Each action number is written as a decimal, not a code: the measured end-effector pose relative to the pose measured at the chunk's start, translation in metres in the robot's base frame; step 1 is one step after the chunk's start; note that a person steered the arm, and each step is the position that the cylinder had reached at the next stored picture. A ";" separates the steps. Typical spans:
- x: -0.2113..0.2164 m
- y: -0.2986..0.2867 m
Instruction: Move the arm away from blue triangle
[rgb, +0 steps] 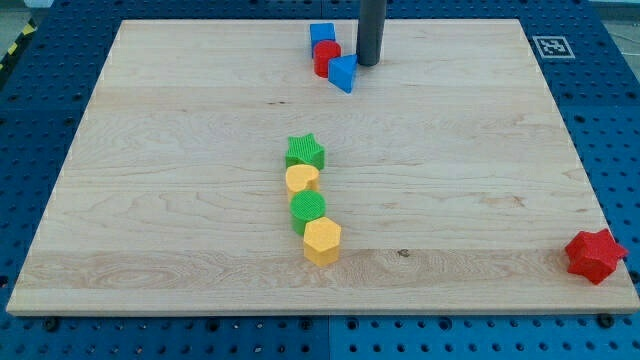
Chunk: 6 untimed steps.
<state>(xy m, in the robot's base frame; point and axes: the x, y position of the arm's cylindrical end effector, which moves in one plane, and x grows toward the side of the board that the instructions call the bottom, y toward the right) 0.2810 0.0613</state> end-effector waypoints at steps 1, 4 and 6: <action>0.007 -0.001; 0.010 -0.011; 0.013 0.007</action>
<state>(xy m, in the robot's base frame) 0.2940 0.0683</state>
